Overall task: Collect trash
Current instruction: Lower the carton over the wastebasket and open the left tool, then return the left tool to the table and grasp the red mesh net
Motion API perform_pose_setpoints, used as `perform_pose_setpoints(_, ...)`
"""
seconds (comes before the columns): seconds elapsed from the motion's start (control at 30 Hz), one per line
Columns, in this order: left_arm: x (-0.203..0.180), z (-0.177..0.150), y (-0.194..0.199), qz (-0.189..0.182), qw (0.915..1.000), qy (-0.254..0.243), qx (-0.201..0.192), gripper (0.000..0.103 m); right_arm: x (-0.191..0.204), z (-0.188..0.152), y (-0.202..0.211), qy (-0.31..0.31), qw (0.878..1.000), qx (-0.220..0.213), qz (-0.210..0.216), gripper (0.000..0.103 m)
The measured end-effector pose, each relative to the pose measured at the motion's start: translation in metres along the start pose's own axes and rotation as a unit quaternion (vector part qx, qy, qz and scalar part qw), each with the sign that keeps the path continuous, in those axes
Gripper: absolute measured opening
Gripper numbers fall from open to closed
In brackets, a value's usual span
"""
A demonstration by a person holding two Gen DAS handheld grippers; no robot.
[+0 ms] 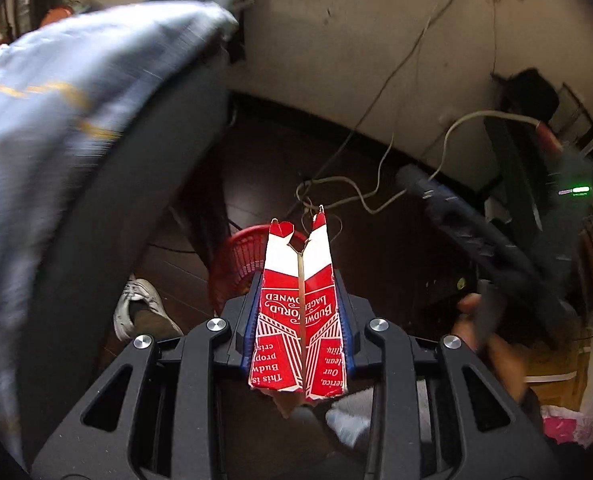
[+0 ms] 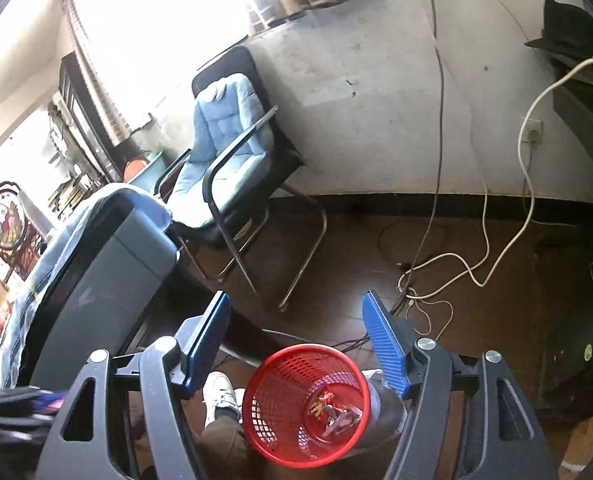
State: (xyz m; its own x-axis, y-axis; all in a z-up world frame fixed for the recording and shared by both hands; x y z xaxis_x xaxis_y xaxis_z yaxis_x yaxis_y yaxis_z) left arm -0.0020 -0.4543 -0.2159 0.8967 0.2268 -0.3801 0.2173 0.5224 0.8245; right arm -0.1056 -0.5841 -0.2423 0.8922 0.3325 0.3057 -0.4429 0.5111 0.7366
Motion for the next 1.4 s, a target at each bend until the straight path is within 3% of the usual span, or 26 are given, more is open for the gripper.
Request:
perform_pose_setpoints(0.17, 0.012, 0.011, -0.026, 0.008, 0.9997, 0.019, 0.01, 0.075, -0.01, 0.004, -0.009, -0.019, 1.0, 0.019, 0.013, 0.068)
perform_pose_setpoints(0.27, 0.012, 0.014, -0.015, 0.021, 0.9996, 0.018, -0.006, 0.085, -0.01, 0.002, -0.01, -0.022, 0.999, 0.024, 0.018, 0.068)
perform_pose_setpoints(0.5, 0.003, 0.008, 0.017, 0.048, 0.9982, 0.005, -0.035, 0.089, 0.0, 0.002, -0.001, -0.016, 0.999, 0.019, 0.032, 0.069)
perform_pose_setpoints(0.77, -0.002, -0.005, 0.069, 0.073, 0.9942, 0.008, -0.078, 0.092, 0.022, 0.005, 0.029, 0.014, 0.999, -0.017, 0.038, 0.08)
perform_pose_setpoints(1.03, 0.004, -0.026, 0.13, 0.103, 0.9853, 0.027, -0.134, 0.094, 0.043, 0.015, 0.089, 0.061, 0.991, -0.116, 0.014, 0.097)
perform_pose_setpoints(1.23, 0.015, -0.045, 0.18, 0.159, 0.9686, 0.041, -0.186, 0.096, 0.06, 0.02, 0.146, 0.093, 0.976, -0.195, 0.021, 0.097)
perform_pose_setpoints(1.4, 0.04, -0.074, 0.23, 0.211, 0.9492, 0.072, -0.223, 0.096, 0.069, 0.021, 0.174, 0.095, 0.974, -0.197, 0.066, 0.097)
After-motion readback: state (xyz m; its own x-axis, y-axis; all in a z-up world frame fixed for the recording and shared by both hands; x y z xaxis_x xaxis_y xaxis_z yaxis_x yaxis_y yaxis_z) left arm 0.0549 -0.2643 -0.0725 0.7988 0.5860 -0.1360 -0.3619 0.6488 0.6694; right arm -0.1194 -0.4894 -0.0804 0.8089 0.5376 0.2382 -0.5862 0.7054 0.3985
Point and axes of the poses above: each gripper's, at about its wrist camera, not at the fingertips, and y roughly against the way its jaws point, x to its left, z to its top, the point moved 5 cm from there along -y, roughly the way its jaws point, and after that the axes turned 14 degrees about -z, right-handed, at the moved point
